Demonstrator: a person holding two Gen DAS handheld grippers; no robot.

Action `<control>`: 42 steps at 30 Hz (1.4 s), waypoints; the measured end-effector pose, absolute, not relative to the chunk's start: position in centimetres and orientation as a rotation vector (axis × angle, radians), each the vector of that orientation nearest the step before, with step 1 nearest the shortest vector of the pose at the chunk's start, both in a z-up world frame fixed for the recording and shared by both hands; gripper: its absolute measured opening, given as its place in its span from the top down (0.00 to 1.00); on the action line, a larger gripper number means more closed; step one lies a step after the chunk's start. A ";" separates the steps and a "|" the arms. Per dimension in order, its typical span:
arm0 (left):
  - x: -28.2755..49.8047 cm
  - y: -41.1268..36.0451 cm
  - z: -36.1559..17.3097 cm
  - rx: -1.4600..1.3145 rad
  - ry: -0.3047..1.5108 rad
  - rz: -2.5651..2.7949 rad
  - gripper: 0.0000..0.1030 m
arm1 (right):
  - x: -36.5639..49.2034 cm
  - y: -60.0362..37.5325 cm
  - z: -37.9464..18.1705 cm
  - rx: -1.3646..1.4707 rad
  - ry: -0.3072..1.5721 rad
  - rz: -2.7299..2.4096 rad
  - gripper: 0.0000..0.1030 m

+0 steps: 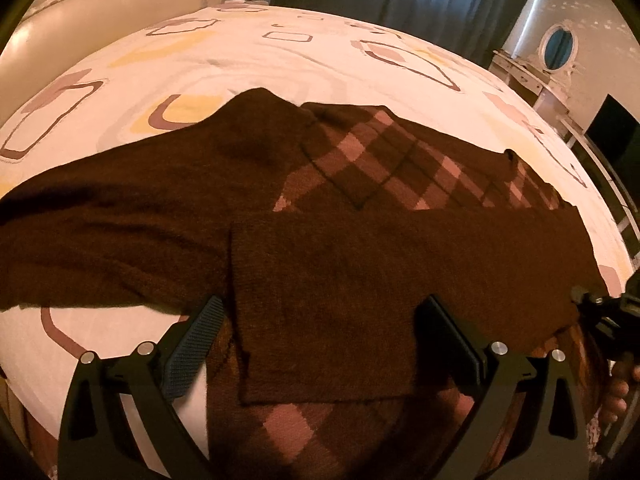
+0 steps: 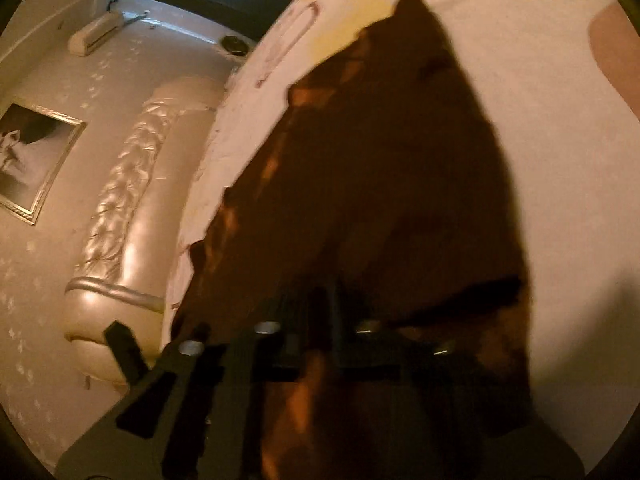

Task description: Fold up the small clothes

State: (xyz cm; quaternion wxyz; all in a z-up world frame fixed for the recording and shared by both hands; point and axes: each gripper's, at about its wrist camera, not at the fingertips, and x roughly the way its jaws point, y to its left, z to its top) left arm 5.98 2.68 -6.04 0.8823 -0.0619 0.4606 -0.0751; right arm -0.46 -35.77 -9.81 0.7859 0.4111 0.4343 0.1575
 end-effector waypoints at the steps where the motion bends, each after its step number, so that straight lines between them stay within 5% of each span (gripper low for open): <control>1: 6.0 2.7 -6.0 -0.124 0.957 -0.163 0.04 | -0.4 -35.8 -9.9 0.895 0.938 0.342 1.00; 12: 4.2 5.4 -4.5 -0.149 0.960 -0.200 0.04 | -0.4 -35.5 -10.0 0.891 0.953 0.295 1.00; 21: -3.4 21.2 -1.0 -0.416 0.833 -0.157 0.04 | -0.5 -35.4 -9.9 0.897 0.948 0.267 1.00; 30: -8.0 38.9 -4.3 -0.756 0.737 -0.019 0.04 | -0.7 -35.4 -9.9 0.912 0.947 0.241 1.00; 42: -4.4 44.6 -9.3 -0.789 0.776 -0.166 0.04 | -0.8 -35.3 -9.7 0.940 0.951 0.203 1.00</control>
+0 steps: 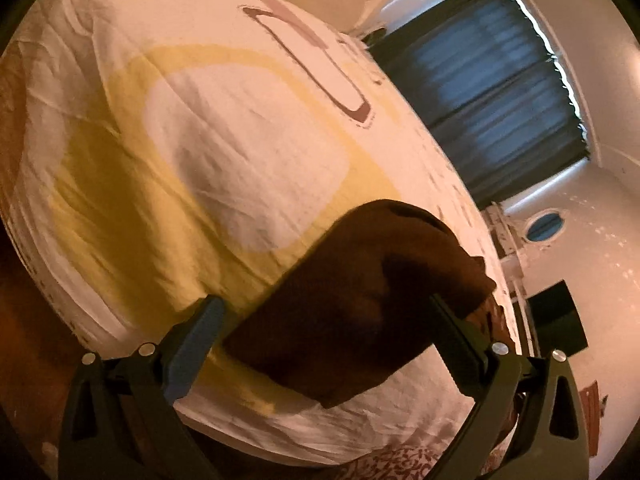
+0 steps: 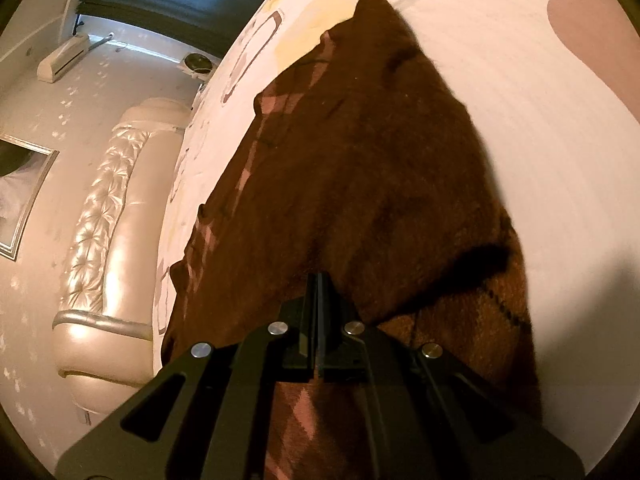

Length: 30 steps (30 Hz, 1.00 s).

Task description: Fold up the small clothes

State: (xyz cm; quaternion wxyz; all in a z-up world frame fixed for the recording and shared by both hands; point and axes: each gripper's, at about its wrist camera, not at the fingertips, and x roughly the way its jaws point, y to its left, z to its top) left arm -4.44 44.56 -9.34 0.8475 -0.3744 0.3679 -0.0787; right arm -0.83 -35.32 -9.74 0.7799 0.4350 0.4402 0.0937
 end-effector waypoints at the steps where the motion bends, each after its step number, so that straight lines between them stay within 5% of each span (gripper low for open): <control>1: -4.6 44.7 -9.6 -0.815 0.772 -0.197 0.04 | -0.8 -35.3 -9.7 0.944 0.951 0.199 1.00; 16: -6.2 44.3 -12.1 -1.045 0.648 -0.337 0.09 | -1.0 -35.1 -9.8 0.962 0.938 0.171 1.00; 22: -5.7 43.0 -11.8 -1.032 0.723 -0.238 0.35 | -1.1 -35.0 -9.8 0.964 0.929 0.164 1.00; 27: -6.9 44.6 -12.2 -1.061 0.842 -0.113 0.93 | -1.2 -35.0 -9.8 0.966 0.923 0.164 1.00; 30: -7.7 45.8 -11.5 -1.151 0.825 -0.125 0.96 | -1.2 -35.0 -9.8 0.970 0.922 0.164 1.00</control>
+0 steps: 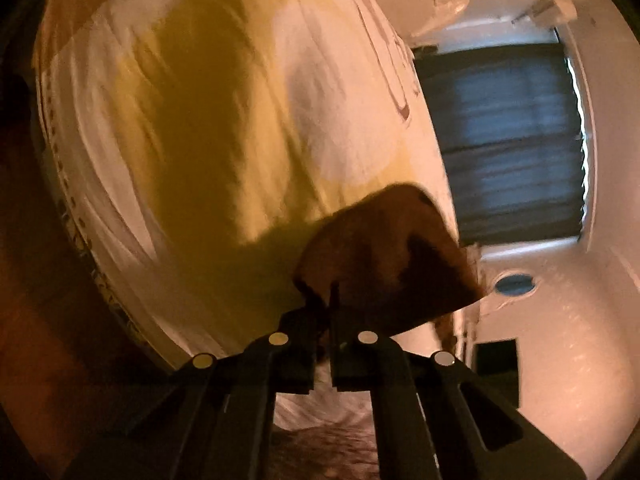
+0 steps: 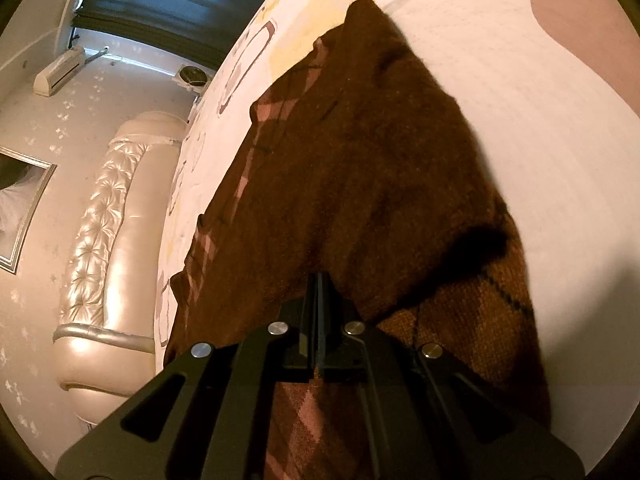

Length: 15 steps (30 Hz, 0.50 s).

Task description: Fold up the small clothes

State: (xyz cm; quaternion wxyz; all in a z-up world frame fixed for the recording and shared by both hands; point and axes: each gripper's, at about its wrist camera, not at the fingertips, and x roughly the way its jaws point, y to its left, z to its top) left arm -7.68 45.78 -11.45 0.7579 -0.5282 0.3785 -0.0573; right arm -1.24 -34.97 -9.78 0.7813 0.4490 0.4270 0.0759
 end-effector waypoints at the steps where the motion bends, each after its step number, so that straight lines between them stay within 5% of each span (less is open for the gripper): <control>1: -7.8 46.1 -10.5 -1.141 0.809 -0.126 0.96 | -1.3 -35.0 -9.8 0.972 0.923 0.164 1.00; 15: -3.8 40.5 9.2 -0.954 0.744 -0.292 0.96 | -1.3 -35.3 -10.0 0.999 0.920 0.185 1.00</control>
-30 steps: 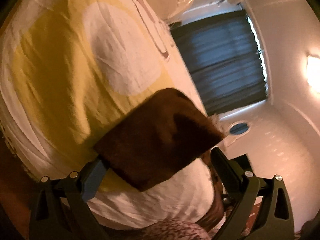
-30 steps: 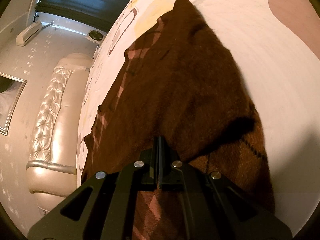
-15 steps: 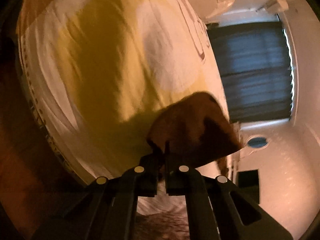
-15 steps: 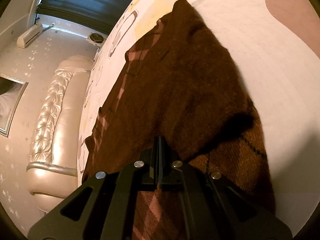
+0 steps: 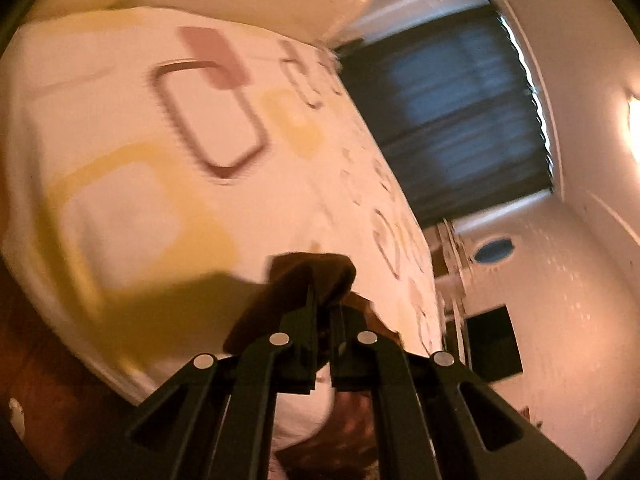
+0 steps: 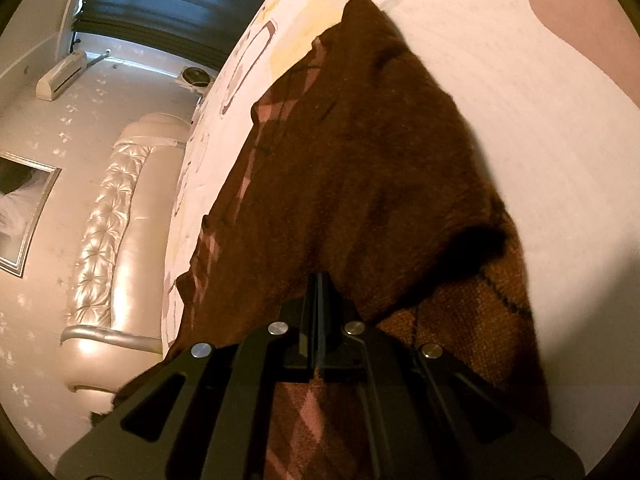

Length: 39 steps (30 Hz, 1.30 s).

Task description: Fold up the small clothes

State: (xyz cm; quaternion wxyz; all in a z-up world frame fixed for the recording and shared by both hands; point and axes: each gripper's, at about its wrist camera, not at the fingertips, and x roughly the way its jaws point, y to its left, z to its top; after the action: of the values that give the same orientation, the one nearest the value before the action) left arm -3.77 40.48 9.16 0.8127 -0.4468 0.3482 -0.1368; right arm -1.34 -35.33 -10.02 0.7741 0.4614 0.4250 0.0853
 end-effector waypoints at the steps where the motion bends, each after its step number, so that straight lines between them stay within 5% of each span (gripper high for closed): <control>1: -3.1 38.6 10.7 -0.945 0.750 -0.323 0.96 | -1.4 -35.4 -10.0 1.003 0.921 0.187 1.00; 7: 1.0 27.6 15.5 -0.837 0.800 -0.490 0.96 | -1.3 -35.5 -10.0 1.011 0.939 0.210 0.99; 13: 5.9 10.5 17.6 -0.682 0.877 -0.716 0.96 | -0.7 -35.3 -9.3 0.986 0.965 0.265 0.82; 19: 8.4 -6.3 12.5 -0.537 1.029 -0.850 0.96 | -0.4 -34.7 -7.9 0.935 0.978 0.356 0.52; 26: 10.3 -17.5 1.2 -0.484 1.265 -0.798 0.96 | -2.1 -36.8 -7.3 0.926 0.983 0.374 0.51; 34: 10.2 -21.5 -2.8 -0.362 1.322 -0.783 0.96 | -4.4 -41.7 -7.3 1.009 0.935 0.293 0.51; 37: 9.0 -20.8 -2.1 -0.320 1.279 -0.804 0.78 | -4.8 -41.9 -6.4 0.990 0.910 0.285 0.51; 39: 7.8 -18.9 -0.7 -0.315 1.204 -0.820 0.57 | -4.9 -41.9 -5.9 0.986 0.903 0.293 0.51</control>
State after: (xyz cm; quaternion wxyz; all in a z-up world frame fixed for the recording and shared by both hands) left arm 7.79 -18.94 -0.72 0.7348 -0.1434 0.5480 -0.3731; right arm -4.88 -41.92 -5.93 0.7748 0.4556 0.4169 0.1352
